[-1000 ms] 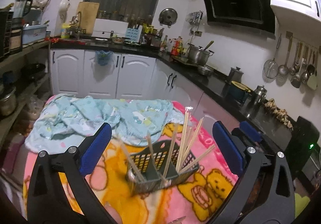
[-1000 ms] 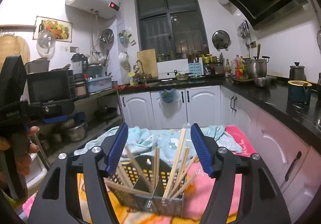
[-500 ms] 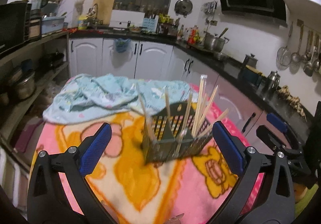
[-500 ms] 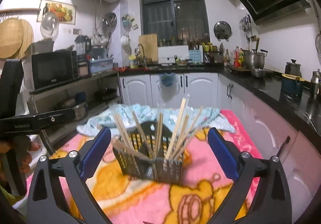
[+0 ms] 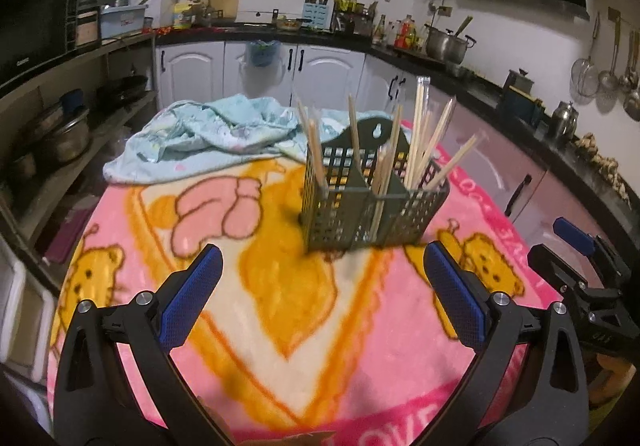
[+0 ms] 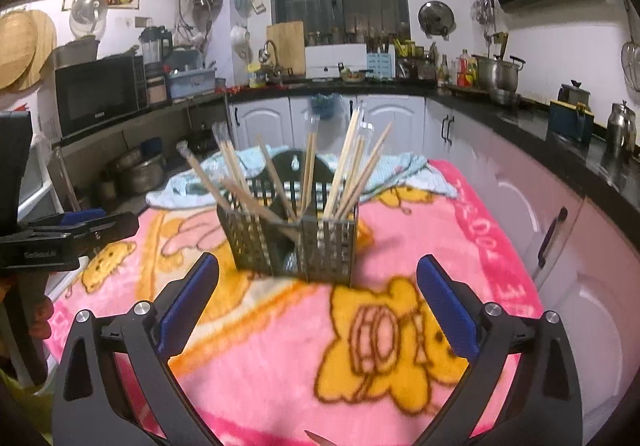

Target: Organize utensils

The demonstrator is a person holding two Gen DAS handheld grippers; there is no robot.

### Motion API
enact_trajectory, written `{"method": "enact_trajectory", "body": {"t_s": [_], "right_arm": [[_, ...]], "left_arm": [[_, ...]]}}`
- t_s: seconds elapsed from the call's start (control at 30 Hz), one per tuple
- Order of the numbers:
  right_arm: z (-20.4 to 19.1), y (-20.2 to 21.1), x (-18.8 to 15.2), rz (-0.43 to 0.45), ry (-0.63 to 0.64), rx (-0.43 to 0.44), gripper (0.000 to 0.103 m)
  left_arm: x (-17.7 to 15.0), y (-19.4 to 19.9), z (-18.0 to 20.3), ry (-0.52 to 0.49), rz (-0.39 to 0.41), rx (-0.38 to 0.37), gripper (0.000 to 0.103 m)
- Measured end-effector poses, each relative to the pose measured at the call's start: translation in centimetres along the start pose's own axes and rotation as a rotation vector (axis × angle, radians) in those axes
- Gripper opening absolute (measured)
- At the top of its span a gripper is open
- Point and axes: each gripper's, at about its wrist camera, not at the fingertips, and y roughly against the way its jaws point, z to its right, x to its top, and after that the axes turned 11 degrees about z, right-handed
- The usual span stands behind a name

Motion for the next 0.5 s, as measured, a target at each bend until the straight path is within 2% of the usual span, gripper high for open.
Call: {"method": "enact_trajectory", "body": {"t_s": [0.23, 0.5], "right_arm": [[-1.0, 1.1, -3.7, -0.002, 0.011, -0.036, 0.097], [-0.9, 2.4, -5.2, 0.114, 0.019, -0.066, 0.097]], "left_arm": [[-3.2, 1.1, 0.5, 0.005, 0.033, 0.034, 0.092], [-4.6, 1.7, 0.8, -0.014, 0.105, 0.065, 0.092]]}}
